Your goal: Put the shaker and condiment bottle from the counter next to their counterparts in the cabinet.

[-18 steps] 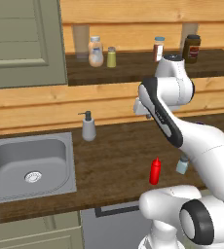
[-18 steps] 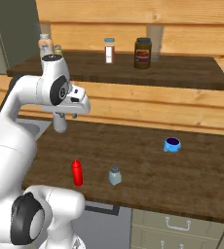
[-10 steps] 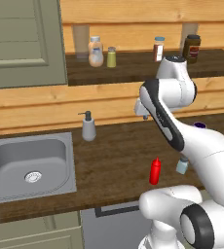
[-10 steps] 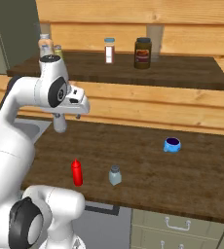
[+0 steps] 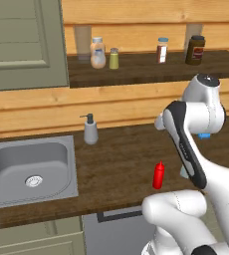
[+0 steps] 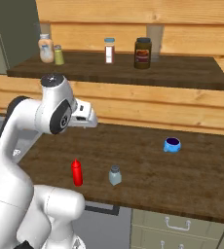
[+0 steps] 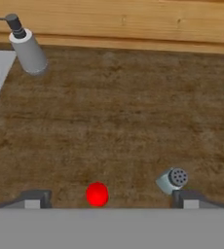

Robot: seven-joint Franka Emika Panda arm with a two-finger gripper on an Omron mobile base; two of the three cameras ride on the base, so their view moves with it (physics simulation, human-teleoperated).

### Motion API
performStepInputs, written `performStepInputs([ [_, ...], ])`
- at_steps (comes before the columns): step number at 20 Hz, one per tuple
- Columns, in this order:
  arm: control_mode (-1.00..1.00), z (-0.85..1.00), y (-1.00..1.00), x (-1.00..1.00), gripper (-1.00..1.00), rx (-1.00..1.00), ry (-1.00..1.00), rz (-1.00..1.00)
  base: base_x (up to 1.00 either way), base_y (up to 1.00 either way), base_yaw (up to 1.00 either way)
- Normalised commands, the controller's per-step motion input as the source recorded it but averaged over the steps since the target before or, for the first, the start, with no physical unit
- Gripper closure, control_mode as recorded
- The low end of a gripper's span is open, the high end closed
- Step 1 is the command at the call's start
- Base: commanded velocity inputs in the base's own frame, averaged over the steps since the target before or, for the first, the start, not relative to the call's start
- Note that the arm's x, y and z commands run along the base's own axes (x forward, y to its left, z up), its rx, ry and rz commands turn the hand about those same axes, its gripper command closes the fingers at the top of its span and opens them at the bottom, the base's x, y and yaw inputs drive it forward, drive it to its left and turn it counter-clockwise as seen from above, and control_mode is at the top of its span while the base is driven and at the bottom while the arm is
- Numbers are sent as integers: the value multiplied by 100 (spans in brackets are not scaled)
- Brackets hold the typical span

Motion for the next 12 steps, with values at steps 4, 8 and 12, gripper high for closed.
performStepInputs([
  [4, -100, -9, -31, -9, -100, 0, -9, 2, 0, 0, 0],
  [8, -100, 0, -39, 2, -100, 1, 0, 6, 0, 0, 0],
  [12, -100, 0, -40, 0, -100, 1, -2, 4, 0, 0, 0],
])
